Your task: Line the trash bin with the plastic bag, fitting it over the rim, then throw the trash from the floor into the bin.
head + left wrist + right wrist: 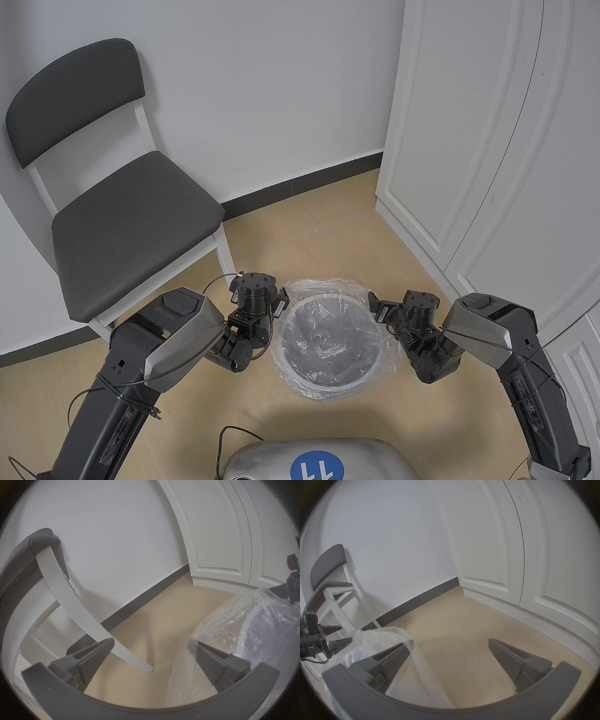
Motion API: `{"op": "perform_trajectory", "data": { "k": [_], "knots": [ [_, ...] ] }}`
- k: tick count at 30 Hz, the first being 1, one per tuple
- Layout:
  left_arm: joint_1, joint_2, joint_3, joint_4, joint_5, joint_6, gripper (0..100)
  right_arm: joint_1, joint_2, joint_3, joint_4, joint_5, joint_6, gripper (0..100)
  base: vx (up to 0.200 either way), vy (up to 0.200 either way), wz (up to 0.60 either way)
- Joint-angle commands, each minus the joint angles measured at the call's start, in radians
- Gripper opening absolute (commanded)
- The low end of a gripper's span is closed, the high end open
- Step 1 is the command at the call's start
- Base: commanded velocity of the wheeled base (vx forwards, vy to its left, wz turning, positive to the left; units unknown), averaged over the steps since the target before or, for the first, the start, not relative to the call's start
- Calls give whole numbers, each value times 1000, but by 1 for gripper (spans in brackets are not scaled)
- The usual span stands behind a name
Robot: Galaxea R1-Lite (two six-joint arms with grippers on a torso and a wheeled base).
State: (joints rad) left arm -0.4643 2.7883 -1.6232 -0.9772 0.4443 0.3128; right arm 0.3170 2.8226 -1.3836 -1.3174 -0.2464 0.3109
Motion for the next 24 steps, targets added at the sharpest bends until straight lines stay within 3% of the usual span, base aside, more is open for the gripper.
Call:
{"op": "perform_trajectory", "data": {
  "k": [1, 14, 24],
  "knots": [
    [4, 19, -7, 9, 1, 0, 100, -1, 3, -6, 26, -1, 1, 100, 0, 0, 0],
    [9, -92, 197, 81, -1, 12, 100, -15, -40, -17, 233, -19, 5, 100, 0, 0, 0],
    [9, -144, 227, 69, -7, 3, 100, -15, -92, 43, 222, -30, -1, 100, 0, 0, 0]
  ]
}}
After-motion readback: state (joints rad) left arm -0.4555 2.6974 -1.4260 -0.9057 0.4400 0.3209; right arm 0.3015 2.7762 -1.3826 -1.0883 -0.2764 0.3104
